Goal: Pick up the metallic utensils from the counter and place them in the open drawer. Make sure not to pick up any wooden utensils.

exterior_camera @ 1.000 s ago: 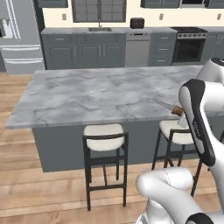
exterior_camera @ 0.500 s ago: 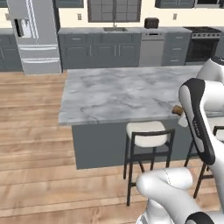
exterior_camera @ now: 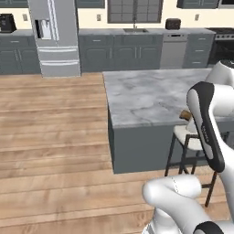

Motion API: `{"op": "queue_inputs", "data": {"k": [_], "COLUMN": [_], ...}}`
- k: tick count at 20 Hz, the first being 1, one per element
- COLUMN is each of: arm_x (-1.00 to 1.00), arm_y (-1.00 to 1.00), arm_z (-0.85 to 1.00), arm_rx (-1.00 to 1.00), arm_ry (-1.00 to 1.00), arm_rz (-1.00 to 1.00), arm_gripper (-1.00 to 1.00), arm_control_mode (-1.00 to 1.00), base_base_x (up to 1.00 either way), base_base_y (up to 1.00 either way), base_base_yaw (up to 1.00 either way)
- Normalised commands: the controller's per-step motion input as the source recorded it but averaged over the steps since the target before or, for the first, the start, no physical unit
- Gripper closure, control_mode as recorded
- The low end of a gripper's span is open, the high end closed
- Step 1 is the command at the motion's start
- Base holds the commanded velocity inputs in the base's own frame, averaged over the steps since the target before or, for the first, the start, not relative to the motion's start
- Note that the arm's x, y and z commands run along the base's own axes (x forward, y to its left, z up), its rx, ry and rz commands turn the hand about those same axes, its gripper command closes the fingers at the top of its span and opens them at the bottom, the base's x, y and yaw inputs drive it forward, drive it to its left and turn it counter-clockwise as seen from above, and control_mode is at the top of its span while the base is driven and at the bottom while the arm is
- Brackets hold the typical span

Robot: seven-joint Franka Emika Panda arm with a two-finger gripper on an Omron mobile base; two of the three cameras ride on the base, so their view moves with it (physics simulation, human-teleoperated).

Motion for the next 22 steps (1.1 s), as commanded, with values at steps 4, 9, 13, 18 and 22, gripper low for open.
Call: {"op": "queue_inputs", "data": {"k": [4,9,13,18,22], "arm_x": [0.0,0.0,0.0,0.0,0.0], "arm_y": [0.0,0.0,0.0,0.0,0.0], "arm_z": [0.0,0.0,0.0,0.0,0.0], "arm_rx": [0.0,0.0,0.0,0.0,0.0], "arm_ry": [0.0,0.0,0.0,0.0,0.0], "arm_rz": [0.0,0.0,0.0,0.0,0.0], "arm_gripper": [1.0,1.0,1.0,1.0,1.0], "arm_control_mode": [1.0,1.0,1.0,1.0,1.0], "base_base_x": [0.21,0.37,0.75,0.75,0.78], "base_base_y": [1.0,1.0,1.0,1.0,1.0], "base_base_yaw": [0.0,0.07,0.06,0.06,0.05]}}
